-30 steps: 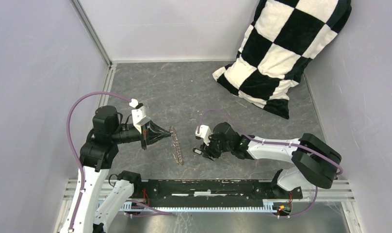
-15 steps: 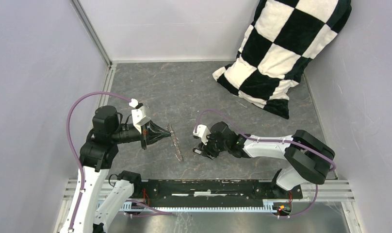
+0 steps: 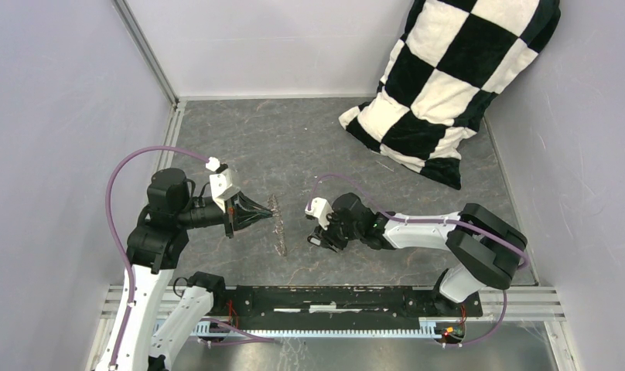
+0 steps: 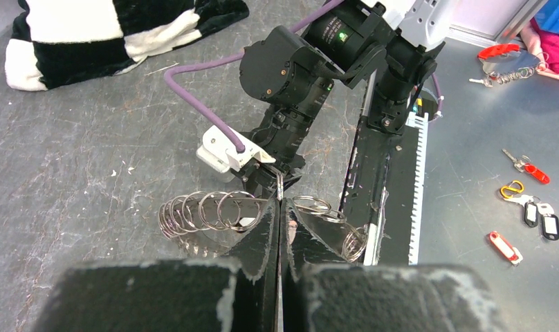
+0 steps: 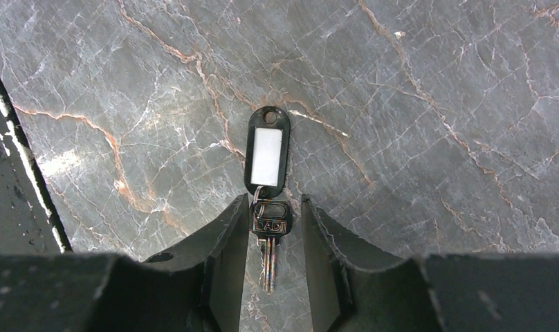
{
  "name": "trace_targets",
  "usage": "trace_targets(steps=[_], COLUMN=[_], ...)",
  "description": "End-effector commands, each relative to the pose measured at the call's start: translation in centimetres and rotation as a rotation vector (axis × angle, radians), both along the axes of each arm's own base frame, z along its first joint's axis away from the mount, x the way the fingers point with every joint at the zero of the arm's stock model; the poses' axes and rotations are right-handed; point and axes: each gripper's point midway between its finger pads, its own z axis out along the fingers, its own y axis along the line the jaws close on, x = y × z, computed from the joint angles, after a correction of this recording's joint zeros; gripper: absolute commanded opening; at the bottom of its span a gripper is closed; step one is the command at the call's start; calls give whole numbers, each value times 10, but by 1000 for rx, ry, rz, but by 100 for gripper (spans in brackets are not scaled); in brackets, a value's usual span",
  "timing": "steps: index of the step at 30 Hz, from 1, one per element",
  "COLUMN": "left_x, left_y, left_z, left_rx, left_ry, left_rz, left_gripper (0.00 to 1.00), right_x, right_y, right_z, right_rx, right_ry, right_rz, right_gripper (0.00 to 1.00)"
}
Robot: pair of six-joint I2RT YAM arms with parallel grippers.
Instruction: Put the keys on the keyring
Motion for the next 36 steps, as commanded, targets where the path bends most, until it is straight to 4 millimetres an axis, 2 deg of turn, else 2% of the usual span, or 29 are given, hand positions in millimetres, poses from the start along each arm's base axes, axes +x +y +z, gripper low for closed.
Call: trace_targets(steps=[1,8,16,18,21,24,29,33,36], left_x=[-1,-2,-3,-3,-3,-2,0,6,5], left_y=[0,0,1,1,1,1,1,4,5], left_z=[23,23,26,26,25,22,15,5,0], left_rx=[-10,-9,-10,-10,-8,-5,4,23,30], left_ry=[-113,-118,-131,-131,-127,-122,-108,-95,-115], left_rz=[-14,-17,-15,-14,-13,-11,-6,26,21], left_gripper=[2,2,2,2,2,2,2,2,2], right_x=[12,11,10,9,8,8,10,-6,-29], right_y=[11,5,4,5,6,8,9,5,5], right_z=[12,8,-1,-3,0,15,60,92,118], right_rx=[33,-4,-28,-25,-16,16,112,214,321], right_ry=[-23,-27,-19,-12,-9,-29,-91,-93,-79], right_rz=[-10,-9,2,10,15,17,-1,26,102], right_gripper=[39,38,29,23,3,0,0,0,0])
